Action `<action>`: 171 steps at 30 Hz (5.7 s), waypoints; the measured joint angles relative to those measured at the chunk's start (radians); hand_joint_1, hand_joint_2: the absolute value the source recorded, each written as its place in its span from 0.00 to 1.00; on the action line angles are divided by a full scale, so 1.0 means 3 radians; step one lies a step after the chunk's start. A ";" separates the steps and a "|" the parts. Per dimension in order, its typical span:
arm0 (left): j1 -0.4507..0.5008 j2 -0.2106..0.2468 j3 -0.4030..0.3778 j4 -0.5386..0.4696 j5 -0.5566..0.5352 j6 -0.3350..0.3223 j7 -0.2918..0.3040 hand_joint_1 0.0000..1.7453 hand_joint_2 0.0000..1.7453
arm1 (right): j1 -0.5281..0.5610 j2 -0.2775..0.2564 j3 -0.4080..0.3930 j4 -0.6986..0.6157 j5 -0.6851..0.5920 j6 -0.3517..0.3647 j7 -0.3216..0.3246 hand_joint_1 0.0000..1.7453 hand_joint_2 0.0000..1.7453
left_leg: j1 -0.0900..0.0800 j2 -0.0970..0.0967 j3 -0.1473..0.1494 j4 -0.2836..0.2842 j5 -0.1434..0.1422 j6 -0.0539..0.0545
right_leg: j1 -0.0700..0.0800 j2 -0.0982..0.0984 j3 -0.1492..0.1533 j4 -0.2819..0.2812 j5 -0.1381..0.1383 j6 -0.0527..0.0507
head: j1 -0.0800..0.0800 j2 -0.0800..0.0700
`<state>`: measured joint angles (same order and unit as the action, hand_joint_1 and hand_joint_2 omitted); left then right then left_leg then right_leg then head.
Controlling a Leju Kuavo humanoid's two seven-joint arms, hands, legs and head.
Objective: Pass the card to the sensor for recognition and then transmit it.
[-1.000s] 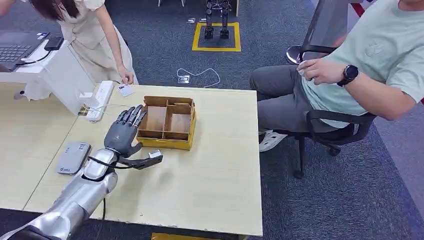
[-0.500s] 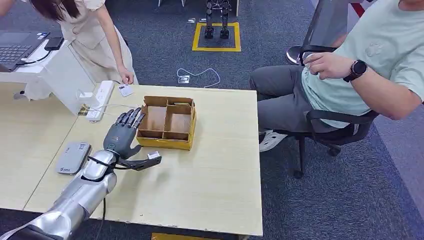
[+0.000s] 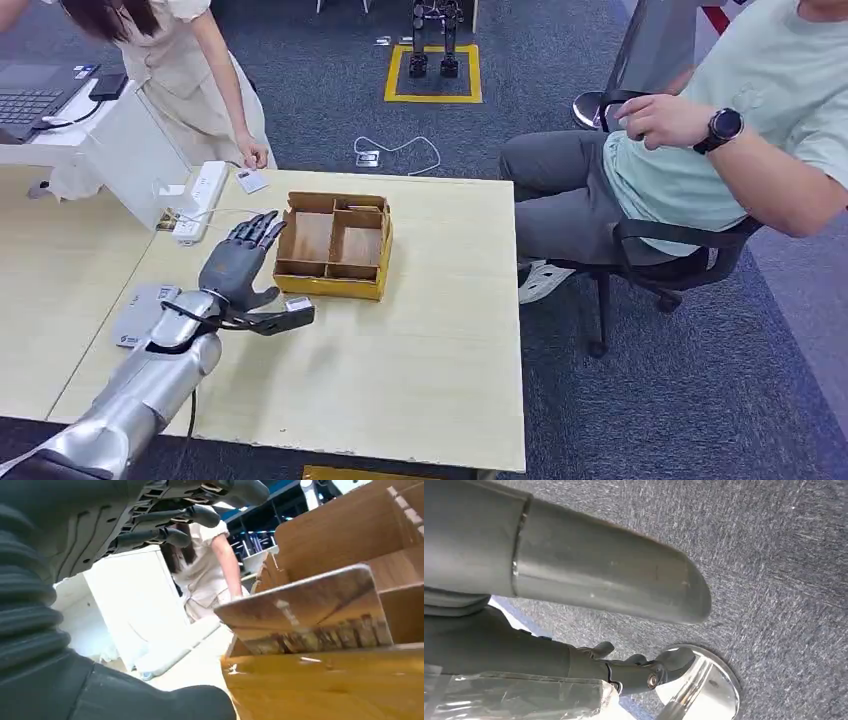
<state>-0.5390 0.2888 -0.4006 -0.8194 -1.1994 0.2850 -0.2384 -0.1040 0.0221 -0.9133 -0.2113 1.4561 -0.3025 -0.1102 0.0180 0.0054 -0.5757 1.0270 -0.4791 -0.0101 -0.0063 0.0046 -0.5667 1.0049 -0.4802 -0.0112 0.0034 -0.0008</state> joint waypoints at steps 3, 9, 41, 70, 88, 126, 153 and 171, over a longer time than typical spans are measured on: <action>0.0000 0.0016 0.0000 -0.0054 0.0018 -0.0026 -0.0010 0.00 1.00 | 0.0001 0.0000 0.0000 0.0000 -0.0003 0.0000 -0.0001 0.00 0.00 | 0.0000 0.0000 0.0000 0.0000 0.0000 0.0000 | 0.0000 0.0000 0.0000 0.0000 0.0000 0.0000 | 0.0000 0.0000; 0.0000 0.0042 0.0000 -0.0102 0.0019 -0.0036 -0.0010 0.00 1.00 | 0.0001 0.0000 0.0000 0.0000 -0.0003 0.0000 -0.0001 0.00 0.00 | 0.0000 0.0000 0.0000 0.0000 0.0000 0.0000 | 0.0000 0.0000 0.0000 0.0000 0.0000 0.0000 | 0.0000 -0.0001; 0.0178 0.0603 -0.0220 -0.0800 0.0805 -0.1110 -0.0368 0.00 1.00 | 0.0001 0.0000 0.0000 0.0000 0.0011 0.0013 -0.0033 0.00 0.00 | 0.0000 0.0001 0.0000 0.0000 0.0000 0.0000 | 0.0000 0.0002 -0.0001 0.0000 -0.0001 0.0000 | -0.0001 0.0000; 0.0383 0.0686 -0.0561 -0.1297 0.0970 -0.1047 -0.0290 0.00 1.00 | -0.0003 0.0000 0.0000 0.0000 0.0020 0.0011 -0.0033 0.00 0.00 | 0.0000 0.0000 0.0000 0.0000 0.0000 0.0000 | 0.0000 -0.0001 0.0000 0.0000 0.0000 0.0000 | 0.0000 0.0000; 0.0287 0.0440 -0.0591 -0.1161 0.0935 -0.0889 -0.0228 0.00 1.00 | -0.0005 0.0000 0.0000 0.0000 0.0032 0.0014 -0.0027 0.00 0.00 | 0.0000 0.0000 0.0000 0.0000 0.0000 0.0000 | 0.0000 0.0000 0.0000 0.0000 0.0000 0.0000 | 0.0000 0.0000; 0.0032 0.0041 -0.0491 -0.0275 0.0390 -0.0270 0.0116 0.18 1.00 | -0.0027 0.0000 0.0000 0.0000 0.0055 0.0015 0.0000 0.00 0.00 | 0.0000 0.0000 0.0000 0.0000 0.0000 0.0000 | 0.0000 0.0000 0.0000 0.0000 0.0000 0.0000 | 0.0000 -0.0001; 0.0011 0.0061 -0.0387 -0.0227 0.0376 -0.0355 0.0020 1.00 1.00 | -0.0029 0.0000 0.0001 0.0000 0.0051 0.0017 -0.0013 0.00 0.00 | 0.0000 0.0000 0.0000 0.0000 0.0000 0.0000 | 0.0000 0.0000 0.0000 0.0000 0.0000 0.0000 | 0.0000 0.0000; -0.0035 0.0056 -0.0325 -0.0237 0.0416 -0.0191 0.0051 1.00 1.00 | -0.0028 0.0000 0.0001 0.0000 0.0047 0.0015 -0.0011 0.00 0.00 | 0.0000 0.0000 0.0000 0.0001 0.0000 0.0000 | 0.0000 0.0000 -0.0001 0.0000 0.0000 0.0000 | 0.0000 0.0000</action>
<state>-0.5496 0.3056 -0.4982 -0.8904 -1.0746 0.2278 -0.2231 -0.1122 0.0221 -0.9129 -0.2113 1.4702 -0.2979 -0.1137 0.0180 0.0054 -0.5757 1.0273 -0.4791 -0.0100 -0.0063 0.0047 -0.5669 1.0049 -0.4801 -0.0112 0.0034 -0.0008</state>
